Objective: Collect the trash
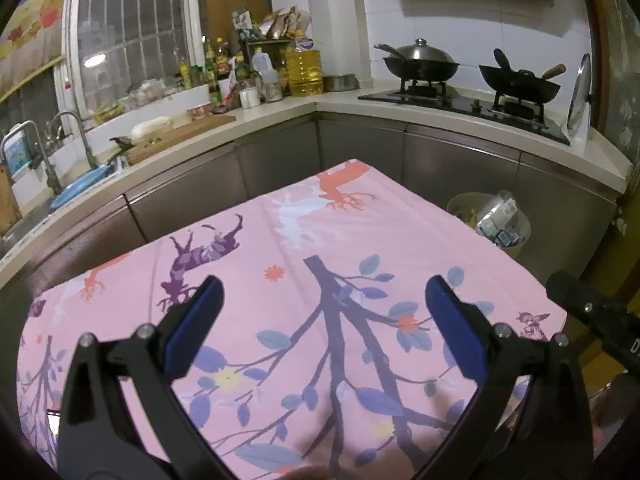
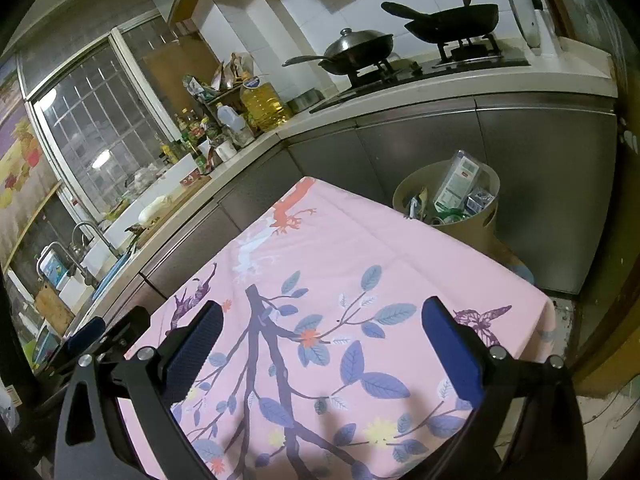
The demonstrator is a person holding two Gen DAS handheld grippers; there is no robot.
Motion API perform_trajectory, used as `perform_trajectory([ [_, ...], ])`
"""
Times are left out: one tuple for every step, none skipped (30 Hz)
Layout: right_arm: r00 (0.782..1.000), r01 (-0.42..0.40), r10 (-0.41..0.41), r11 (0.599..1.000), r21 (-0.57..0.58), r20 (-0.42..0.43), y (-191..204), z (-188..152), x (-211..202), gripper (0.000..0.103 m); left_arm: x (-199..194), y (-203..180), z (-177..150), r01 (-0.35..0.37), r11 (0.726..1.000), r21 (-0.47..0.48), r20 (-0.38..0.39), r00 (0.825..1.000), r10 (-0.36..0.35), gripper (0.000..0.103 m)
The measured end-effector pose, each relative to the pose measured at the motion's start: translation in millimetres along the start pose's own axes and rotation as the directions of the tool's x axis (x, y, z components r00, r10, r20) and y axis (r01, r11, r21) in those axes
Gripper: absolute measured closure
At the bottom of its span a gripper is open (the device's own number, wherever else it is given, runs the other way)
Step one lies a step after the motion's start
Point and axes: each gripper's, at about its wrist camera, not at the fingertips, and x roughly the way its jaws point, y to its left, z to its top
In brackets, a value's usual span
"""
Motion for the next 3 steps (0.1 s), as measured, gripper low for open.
perform_trajectory([
  [1.0,0.0,0.0,1.0,0.0,0.0,-0.1,0.1,0.0,0.007,-0.1,-0.1,-0.1,-0.002,1.0,0.001,0.001,1.0,0.002,0.006],
  [1.0,0.0,0.0,1.0,0.0,-0.001,0.3,-0.7,-0.3,0.007,-0.1,0.3,-0.1,-0.002,1.0,0.001,0.001,1.0,0.002,0.006],
  [1.0,0.0,0.0,1.0,0.001,-0.001,0.6,-1.4,-0.7,0.007,0.1,0.9,0.0,0.0,1.0,-0.001,0.001,1.0,0.0,0.006],
])
